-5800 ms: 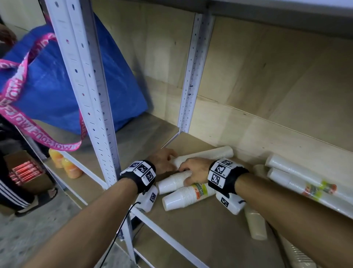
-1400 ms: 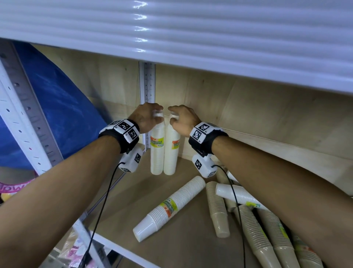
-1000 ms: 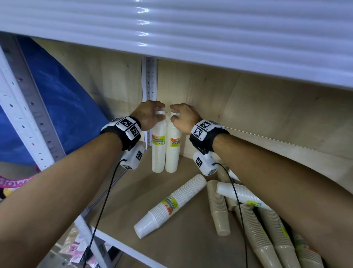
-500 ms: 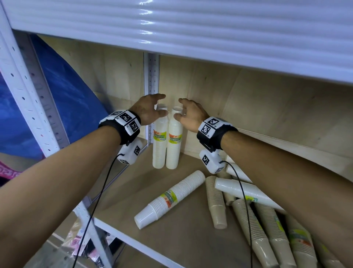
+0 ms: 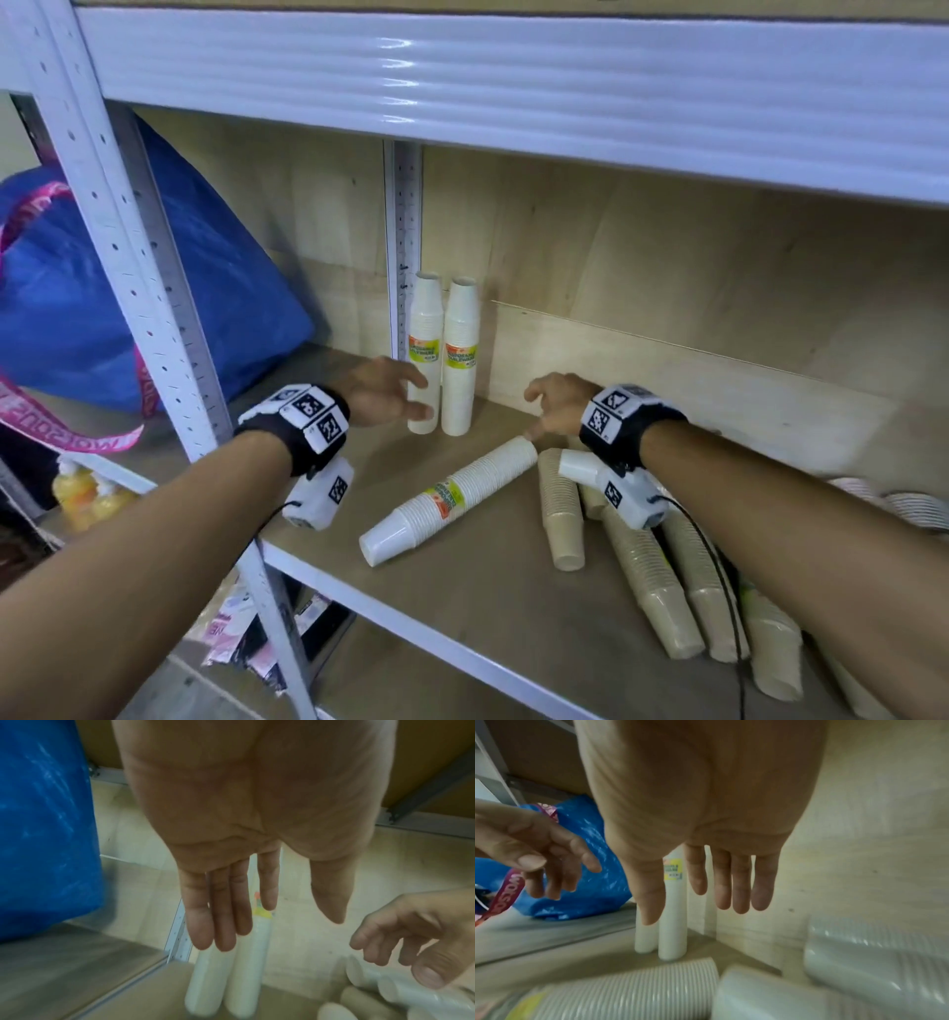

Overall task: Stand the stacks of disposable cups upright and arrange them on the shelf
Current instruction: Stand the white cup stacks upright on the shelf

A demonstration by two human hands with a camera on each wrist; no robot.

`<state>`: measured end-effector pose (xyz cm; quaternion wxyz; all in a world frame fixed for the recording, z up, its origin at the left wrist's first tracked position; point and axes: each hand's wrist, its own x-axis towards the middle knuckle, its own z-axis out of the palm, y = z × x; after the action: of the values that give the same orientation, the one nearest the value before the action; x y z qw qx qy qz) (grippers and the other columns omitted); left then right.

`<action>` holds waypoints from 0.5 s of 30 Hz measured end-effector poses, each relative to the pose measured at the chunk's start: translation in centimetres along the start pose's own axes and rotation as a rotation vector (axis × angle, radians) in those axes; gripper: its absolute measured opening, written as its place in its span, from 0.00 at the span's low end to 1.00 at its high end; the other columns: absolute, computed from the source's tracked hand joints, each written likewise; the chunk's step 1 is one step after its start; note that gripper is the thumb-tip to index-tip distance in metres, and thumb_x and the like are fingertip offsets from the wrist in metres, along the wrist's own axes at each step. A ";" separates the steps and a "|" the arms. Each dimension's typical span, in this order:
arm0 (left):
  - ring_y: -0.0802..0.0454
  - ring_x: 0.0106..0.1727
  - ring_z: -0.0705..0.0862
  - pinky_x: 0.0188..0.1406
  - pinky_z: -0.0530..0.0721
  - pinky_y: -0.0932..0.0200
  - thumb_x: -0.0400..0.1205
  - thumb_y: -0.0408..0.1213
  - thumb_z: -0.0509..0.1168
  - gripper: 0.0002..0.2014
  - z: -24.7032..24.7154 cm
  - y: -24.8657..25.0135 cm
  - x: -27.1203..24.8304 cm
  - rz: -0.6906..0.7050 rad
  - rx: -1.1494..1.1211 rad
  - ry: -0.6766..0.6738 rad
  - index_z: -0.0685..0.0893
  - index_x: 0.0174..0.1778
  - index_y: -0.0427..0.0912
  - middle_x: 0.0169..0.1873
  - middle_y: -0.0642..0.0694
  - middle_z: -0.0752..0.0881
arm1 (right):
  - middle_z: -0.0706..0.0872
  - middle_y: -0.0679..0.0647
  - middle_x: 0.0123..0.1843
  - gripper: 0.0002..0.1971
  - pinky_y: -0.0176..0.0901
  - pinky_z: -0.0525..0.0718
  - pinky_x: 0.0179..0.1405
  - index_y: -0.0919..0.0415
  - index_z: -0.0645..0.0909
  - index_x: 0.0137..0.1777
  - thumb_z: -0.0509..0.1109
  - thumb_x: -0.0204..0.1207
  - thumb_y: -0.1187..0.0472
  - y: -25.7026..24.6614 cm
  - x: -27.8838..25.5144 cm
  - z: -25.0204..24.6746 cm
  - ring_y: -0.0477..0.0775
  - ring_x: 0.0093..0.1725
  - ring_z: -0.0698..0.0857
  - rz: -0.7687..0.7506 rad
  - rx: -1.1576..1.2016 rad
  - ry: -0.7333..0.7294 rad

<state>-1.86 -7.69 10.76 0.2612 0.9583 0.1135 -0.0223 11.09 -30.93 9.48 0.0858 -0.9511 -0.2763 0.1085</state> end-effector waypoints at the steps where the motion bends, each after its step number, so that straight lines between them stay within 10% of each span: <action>1: 0.53 0.59 0.82 0.58 0.77 0.61 0.75 0.55 0.73 0.26 1.0 -0.2 -0.7 -0.005 0.017 -0.029 0.79 0.68 0.53 0.57 0.48 0.85 | 0.81 0.54 0.69 0.35 0.38 0.78 0.56 0.55 0.74 0.75 0.81 0.67 0.51 0.4 -0.4 0.8 0.54 0.64 0.82 0.000 -0.024 -0.016; 6: 0.52 0.69 0.78 0.70 0.76 0.56 0.73 0.56 0.75 0.36 5.4 -1.9 -2.7 -0.057 0.000 -0.191 0.73 0.77 0.52 0.70 0.51 0.79 | 0.78 0.53 0.73 0.38 0.39 0.78 0.60 0.57 0.70 0.78 0.79 0.68 0.57 2.6 -1.9 3.4 0.53 0.69 0.80 0.007 -0.075 -0.067; 15: 0.55 0.64 0.80 0.59 0.75 0.66 0.72 0.50 0.77 0.38 9.2 -3.9 -4.5 -0.106 0.049 -0.298 0.73 0.78 0.48 0.70 0.52 0.81 | 0.81 0.56 0.68 0.30 0.35 0.73 0.51 0.58 0.72 0.75 0.76 0.74 0.58 5.5 -3.2 4.8 0.54 0.65 0.81 0.014 -0.218 -0.063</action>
<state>-6.95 -10.01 1.32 0.2499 0.9433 0.1233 -0.1806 10.06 -36.76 4.14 -0.0277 -0.9528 -0.2824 0.1083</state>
